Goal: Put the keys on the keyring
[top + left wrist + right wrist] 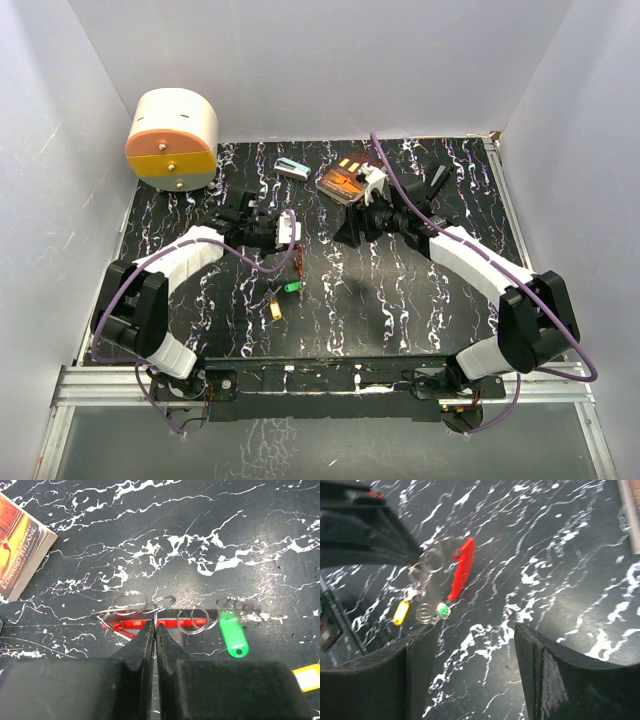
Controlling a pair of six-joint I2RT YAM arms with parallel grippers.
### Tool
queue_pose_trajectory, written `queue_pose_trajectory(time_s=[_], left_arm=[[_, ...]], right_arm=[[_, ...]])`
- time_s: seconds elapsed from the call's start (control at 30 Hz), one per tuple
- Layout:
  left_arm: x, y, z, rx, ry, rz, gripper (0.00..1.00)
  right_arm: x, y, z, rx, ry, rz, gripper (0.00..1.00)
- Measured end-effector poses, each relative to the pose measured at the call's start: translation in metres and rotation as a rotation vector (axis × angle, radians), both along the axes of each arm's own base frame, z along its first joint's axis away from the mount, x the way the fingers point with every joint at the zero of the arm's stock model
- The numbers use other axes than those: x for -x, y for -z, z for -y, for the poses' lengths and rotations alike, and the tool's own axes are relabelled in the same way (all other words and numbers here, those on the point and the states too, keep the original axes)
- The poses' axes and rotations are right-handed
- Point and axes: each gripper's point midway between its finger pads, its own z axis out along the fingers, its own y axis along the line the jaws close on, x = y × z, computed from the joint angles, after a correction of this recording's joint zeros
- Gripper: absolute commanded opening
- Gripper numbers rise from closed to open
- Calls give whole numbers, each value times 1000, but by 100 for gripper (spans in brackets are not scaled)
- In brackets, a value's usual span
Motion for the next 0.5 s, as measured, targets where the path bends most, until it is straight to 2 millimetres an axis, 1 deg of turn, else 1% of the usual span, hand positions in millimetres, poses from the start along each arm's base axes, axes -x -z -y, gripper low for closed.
queue_pose_trajectory(time_s=[0.13, 0.23, 0.3, 0.4, 0.5], left_arm=[[-5, 8, 2, 18, 10, 58, 0], [-7, 13, 6, 39, 27, 90, 0], [-11, 17, 8, 50, 33, 114, 0], [-16, 25, 11, 57, 44, 138, 0], [-21, 29, 13, 65, 57, 162, 0]], right_arm=[[25, 9, -12, -80, -106, -54, 57], [43, 9, -21, -144, -188, -93, 56], [50, 7, -25, -175, -227, -103, 55], [58, 9, -32, -193, -264, -109, 51], [61, 13, -38, -189, -278, -110, 49]])
